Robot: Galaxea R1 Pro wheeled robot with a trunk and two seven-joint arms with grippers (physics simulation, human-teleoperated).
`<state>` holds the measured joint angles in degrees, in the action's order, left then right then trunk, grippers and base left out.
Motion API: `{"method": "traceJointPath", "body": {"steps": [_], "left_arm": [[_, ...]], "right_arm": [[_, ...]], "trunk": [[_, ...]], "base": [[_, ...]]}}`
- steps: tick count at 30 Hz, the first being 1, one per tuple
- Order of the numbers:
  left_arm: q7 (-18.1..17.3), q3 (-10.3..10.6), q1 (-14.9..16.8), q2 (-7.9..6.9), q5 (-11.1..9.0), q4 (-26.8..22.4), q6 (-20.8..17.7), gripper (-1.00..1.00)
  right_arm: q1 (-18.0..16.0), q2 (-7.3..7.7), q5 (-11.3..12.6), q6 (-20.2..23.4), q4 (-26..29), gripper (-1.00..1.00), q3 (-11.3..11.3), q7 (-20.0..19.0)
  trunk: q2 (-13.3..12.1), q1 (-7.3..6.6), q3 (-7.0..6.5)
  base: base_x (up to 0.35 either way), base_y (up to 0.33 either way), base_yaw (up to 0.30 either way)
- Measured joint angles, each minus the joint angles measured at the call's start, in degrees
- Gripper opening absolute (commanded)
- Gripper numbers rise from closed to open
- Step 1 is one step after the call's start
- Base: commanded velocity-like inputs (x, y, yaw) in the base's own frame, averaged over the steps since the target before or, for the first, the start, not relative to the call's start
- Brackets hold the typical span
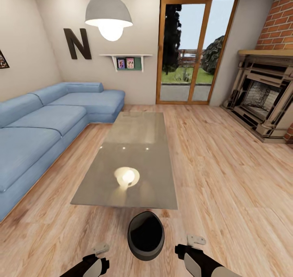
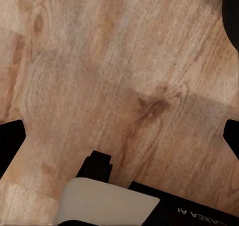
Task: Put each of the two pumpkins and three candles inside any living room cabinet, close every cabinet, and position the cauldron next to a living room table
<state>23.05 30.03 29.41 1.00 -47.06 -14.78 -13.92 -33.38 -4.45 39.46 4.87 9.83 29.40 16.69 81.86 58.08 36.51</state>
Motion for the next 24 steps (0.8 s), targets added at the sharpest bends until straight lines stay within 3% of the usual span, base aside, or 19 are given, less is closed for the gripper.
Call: {"method": "traceJointPath", "body": {"steps": [11,17,21,24], "left_arm": [[0.0,0.0,0.0,0.00,0.1,0.4,0.0,1.00],[-0.1,0.0,0.0,0.00,0.1,0.4,0.1,1.00],[-0.3,0.0,0.0,-0.05,0.1,0.4,0.0,1.00],[-3.4,-0.2,0.0,-0.16,-0.3,0.4,0.0,1.00]], "right_arm": [[0.0,0.26,-0.1,-0.4,0.1,1.00,0.0,-0.1],[0.0,0.36,-0.1,-0.5,0.1,1.00,0.0,-0.1],[0.0,0.41,-0.1,-0.6,0.1,1.00,0.0,-0.3],[0.0,0.45,-0.1,-0.6,0.1,1.00,0.0,-0.4]], "trunk": [[-4.4,-2.42,-1.98],[-4.4,-2.42,-1.98],[-6.0,-3.30,-2.69],[-7.2,-3.95,-3.23]], "base": [[0.000,0.000,0.000],[0.000,0.000,0.000],[0.000,0.000,0.000],[0.000,0.000,0.000]]}}
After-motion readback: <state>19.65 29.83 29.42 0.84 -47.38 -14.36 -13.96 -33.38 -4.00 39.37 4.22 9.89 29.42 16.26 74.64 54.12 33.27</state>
